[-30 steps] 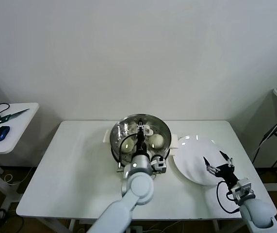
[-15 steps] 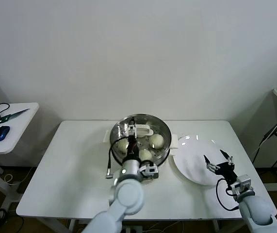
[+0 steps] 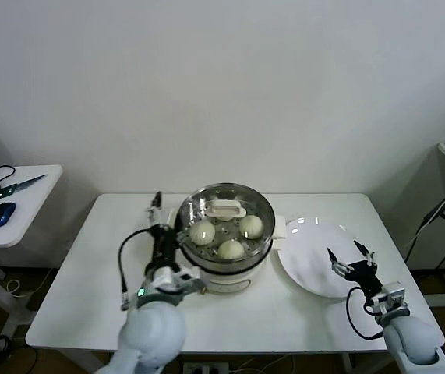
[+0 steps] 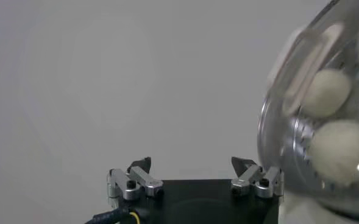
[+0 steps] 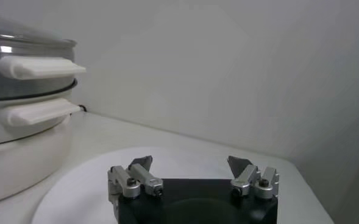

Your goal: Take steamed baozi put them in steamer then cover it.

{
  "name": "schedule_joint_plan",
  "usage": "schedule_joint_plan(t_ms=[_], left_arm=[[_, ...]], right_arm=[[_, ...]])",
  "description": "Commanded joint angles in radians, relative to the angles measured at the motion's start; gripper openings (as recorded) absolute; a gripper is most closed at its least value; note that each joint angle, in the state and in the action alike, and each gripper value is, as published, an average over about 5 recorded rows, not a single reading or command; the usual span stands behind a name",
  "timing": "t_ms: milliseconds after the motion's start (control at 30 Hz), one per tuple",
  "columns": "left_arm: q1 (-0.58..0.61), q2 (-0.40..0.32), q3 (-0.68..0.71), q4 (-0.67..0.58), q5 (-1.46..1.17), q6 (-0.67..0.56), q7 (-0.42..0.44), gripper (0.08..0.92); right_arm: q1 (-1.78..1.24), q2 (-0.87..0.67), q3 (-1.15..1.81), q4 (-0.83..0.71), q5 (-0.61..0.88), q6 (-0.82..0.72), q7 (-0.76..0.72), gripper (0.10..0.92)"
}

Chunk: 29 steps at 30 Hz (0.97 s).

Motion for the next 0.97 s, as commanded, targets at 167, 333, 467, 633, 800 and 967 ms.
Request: schedule_joint_plan(t_ms=[167, 333, 467, 633, 800, 967], left_arm=[[0.347, -0.057, -0.614, 0.01, -1.034, -0.684, -0.202, 0.823], [0.406, -0.084, -0.623, 0.114, -1.171, -0.783, -0.18, 0.823], [0.419, -0.087, -0.616, 0.142, -1.196, -0.812, -0.17, 0.823], [0.41, -0.087, -0.608, 0.149, -1.193, -0.815, -0.166, 0.823], [0.412, -0.088, -0.605, 0.144, -1.171, -0.813, -0.146, 0.823], [0.418, -0.092, -0.607, 0.132, -1.156, -0.809, -0.141, 0.823]], right_arm=[[-0.023, 0.015, 0.013, 0.03, 0.005, 0.025, -0.014, 0.823], [-0.039, 0.026, 0.021, 0.037, 0.002, 0.053, -0.025, 0.823], [-0.05, 0.031, 0.029, 0.039, 0.011, 0.067, -0.03, 0.823], [-0.064, 0.037, 0.036, 0.043, 0.022, 0.081, -0.037, 0.823], [-0.067, 0.038, 0.043, 0.044, 0.03, 0.087, -0.038, 0.823], [-0.068, 0.038, 0.046, 0.044, 0.033, 0.092, -0.039, 0.823]])
